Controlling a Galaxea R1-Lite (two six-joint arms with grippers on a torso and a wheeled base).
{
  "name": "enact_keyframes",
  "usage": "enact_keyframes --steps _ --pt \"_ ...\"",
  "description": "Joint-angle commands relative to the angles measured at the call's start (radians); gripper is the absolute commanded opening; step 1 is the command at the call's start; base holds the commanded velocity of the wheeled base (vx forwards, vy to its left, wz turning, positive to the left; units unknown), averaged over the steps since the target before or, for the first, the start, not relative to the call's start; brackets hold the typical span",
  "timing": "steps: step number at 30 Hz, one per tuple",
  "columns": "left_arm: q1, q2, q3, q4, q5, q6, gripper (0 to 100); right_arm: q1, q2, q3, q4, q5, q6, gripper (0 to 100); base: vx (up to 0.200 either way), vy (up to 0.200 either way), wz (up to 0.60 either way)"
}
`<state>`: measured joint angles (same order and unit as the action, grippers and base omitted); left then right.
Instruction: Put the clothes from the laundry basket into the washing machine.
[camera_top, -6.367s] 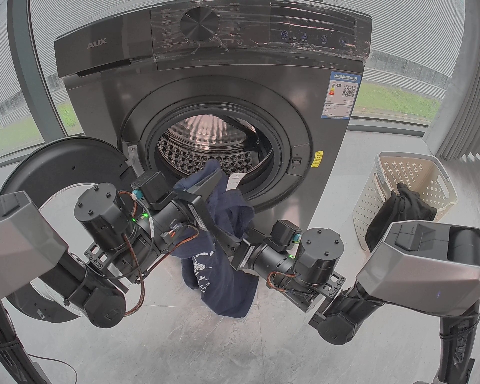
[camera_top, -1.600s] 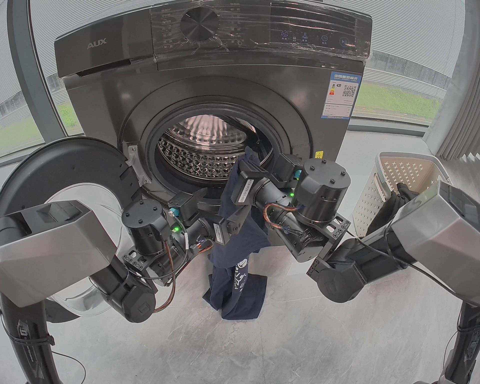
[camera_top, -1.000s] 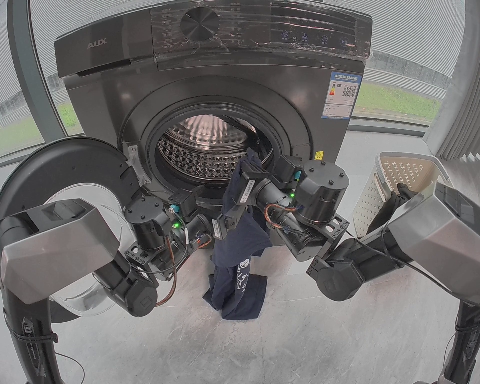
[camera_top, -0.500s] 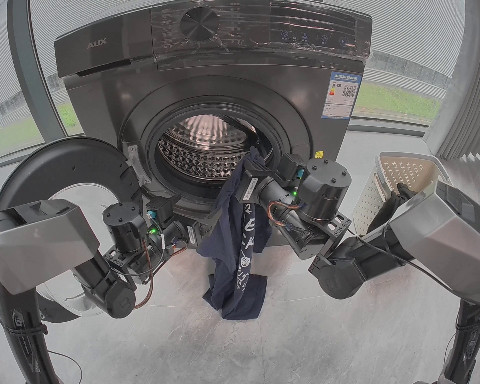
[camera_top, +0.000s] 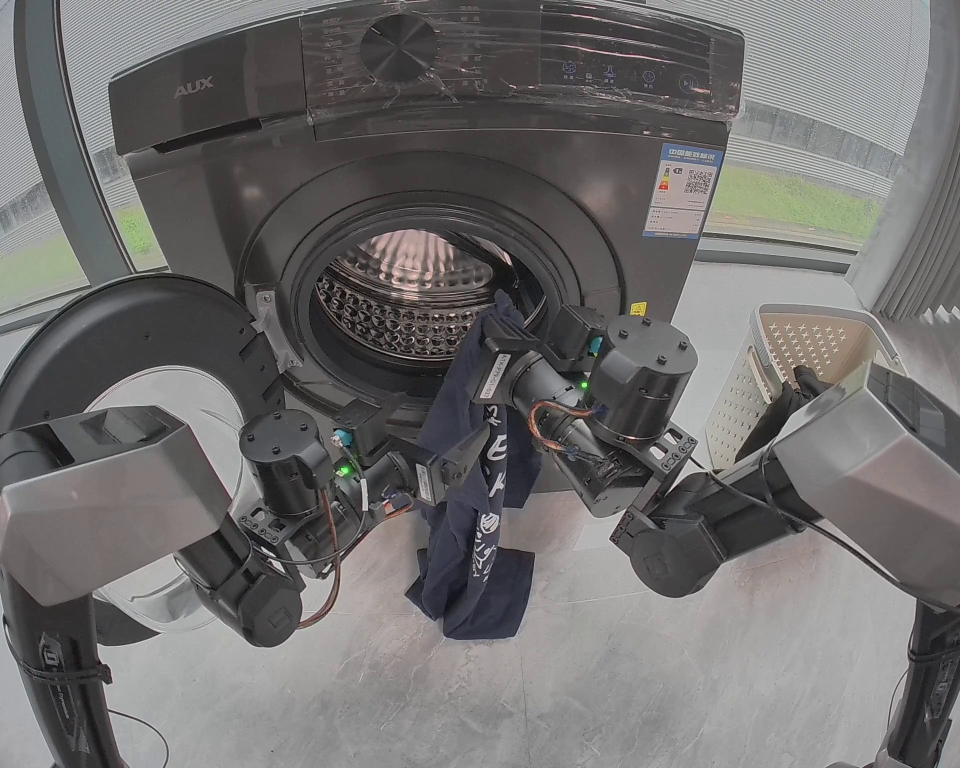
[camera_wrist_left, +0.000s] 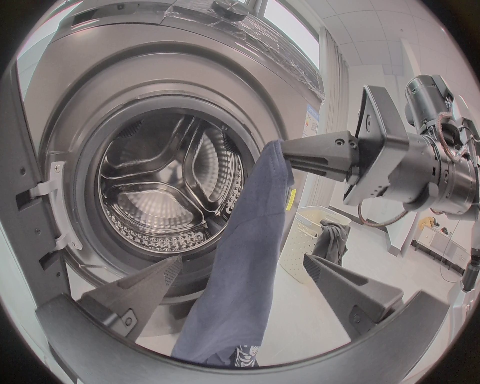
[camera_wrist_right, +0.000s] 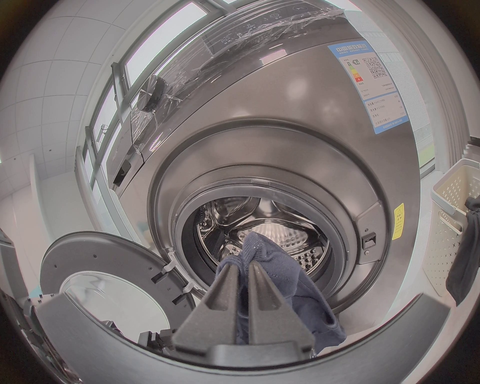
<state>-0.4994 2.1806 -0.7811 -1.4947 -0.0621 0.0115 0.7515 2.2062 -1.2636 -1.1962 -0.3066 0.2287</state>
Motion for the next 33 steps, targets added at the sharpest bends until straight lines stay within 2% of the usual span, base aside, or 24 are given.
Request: enact_keyframes --steps 1,8,24,33 --pt "-0.028 0.034 -0.047 0.001 0.001 -0.002 100 0.005 0.015 -0.008 0.0 0.0 0.0 0 0.0 0.0 0.0" --pt "-0.048 0.067 -0.096 0.005 0.008 -0.002 100 0.002 0.018 -0.008 -0.002 0.0 0.001 0 0.0 0.0 0.0" --pt "0.084 0.059 -0.075 0.001 0.002 0.001 100 -0.003 0.007 -0.005 -0.016 0.0 0.001 0 0.0 0.0 0.0" --pt "0.07 0.068 -0.086 -0.002 -0.001 -0.002 100 0.0 0.01 -0.005 -0.016 0.0 0.001 0 0.0 0.0 0.0"
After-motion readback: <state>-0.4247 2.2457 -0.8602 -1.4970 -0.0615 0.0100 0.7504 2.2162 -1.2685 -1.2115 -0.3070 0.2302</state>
